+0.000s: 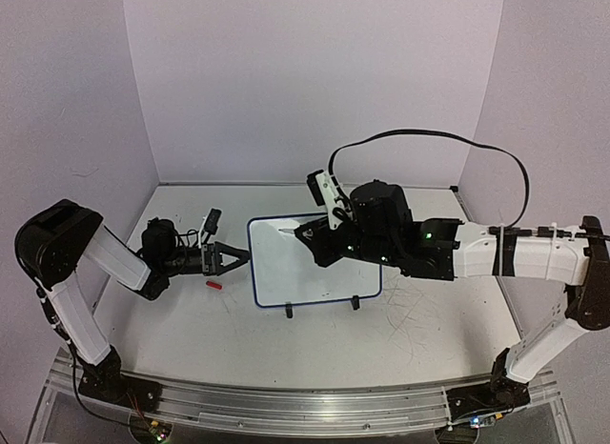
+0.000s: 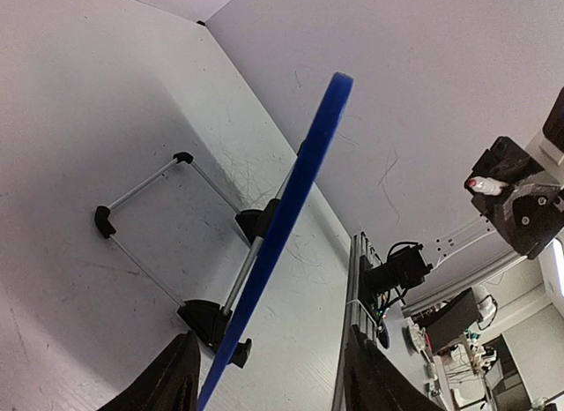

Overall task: Write a sentence on the whiteboard
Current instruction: Hold the whiteboard at the center of the board, then write a sentence on the whiteboard.

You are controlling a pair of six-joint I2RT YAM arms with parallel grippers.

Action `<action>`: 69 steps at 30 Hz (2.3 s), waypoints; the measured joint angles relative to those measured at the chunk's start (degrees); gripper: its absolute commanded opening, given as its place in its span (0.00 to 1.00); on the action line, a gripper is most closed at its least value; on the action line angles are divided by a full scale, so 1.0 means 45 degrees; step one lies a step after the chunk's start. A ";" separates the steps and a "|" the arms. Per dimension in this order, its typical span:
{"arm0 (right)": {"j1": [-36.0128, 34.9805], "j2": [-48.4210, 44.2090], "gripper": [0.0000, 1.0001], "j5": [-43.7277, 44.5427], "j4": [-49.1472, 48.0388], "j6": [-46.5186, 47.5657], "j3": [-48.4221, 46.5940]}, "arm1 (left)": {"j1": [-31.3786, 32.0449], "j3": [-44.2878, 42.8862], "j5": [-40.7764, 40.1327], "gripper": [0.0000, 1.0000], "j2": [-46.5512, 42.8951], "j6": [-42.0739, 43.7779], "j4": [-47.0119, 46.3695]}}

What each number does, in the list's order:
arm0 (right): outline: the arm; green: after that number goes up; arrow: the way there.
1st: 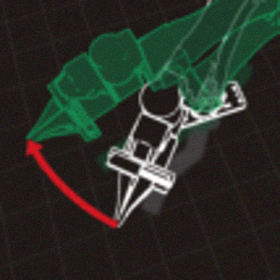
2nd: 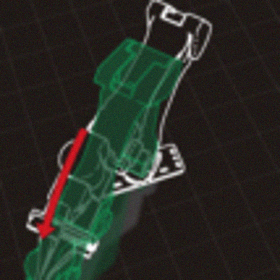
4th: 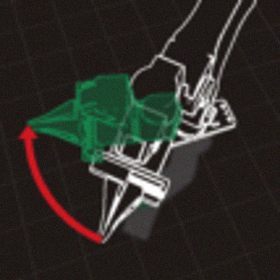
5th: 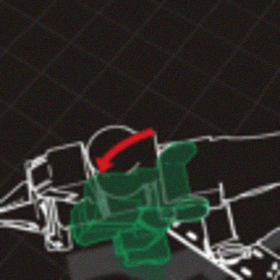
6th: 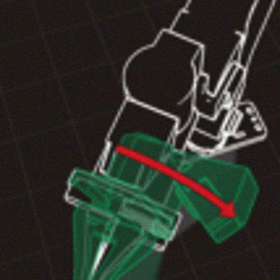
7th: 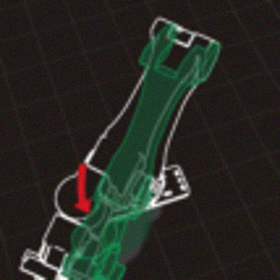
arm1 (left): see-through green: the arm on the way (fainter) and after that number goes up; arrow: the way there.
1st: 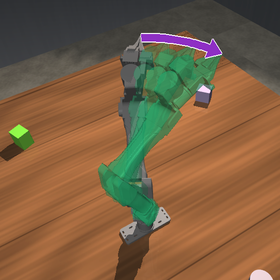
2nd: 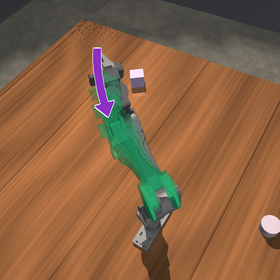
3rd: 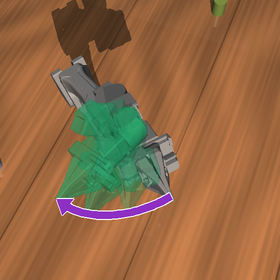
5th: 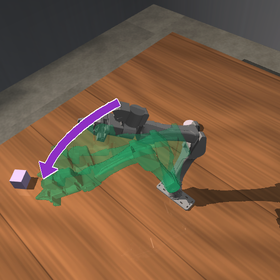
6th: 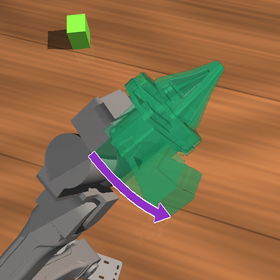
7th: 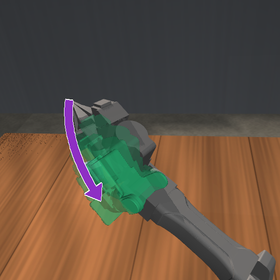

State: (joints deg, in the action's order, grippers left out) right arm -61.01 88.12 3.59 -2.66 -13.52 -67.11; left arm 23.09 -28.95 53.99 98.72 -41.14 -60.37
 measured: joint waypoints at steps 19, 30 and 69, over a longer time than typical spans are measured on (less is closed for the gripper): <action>0.0000 -0.0131 0.00 0.0331 -0.0475 0.0150 -0.0026 | 0.0742 -0.0697 0.0067 0.13 0.1742 0.1245 -0.1000; -0.0505 0.0861 0.00 0.1029 -0.0558 0.0313 -0.0530 | 0.0916 -0.0811 -0.0018 0.03 0.1991 0.2163 -0.1628; -0.0763 0.4033 0.00 0.2522 -0.0746 0.0476 -0.2758 | 0.0916 -0.0790 -0.0002 0.00 0.2155 0.3044 -0.1727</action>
State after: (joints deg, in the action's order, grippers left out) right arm -64.45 106.27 14.94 -6.01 -11.38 -79.51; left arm 27.22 -32.50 53.98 108.42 -27.44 -68.14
